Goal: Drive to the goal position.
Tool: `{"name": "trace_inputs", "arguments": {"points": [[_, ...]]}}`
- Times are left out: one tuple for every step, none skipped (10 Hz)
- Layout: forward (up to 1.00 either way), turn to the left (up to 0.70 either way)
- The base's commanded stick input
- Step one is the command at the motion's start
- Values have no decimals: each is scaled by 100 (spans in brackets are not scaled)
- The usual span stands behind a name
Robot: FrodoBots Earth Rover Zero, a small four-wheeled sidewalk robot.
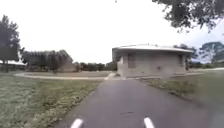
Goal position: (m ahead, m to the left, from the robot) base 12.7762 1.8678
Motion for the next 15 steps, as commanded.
{"name": "trace_inputs", "arguments": {"points": [[84, 3], [84, 3], [84, 3], [84, 3], [84, 3], [84, 3], [84, 3], [84, 3], [84, 3], [84, 3], [84, 3], [84, 3], [84, 3], [84, 3], [84, 3]]}}
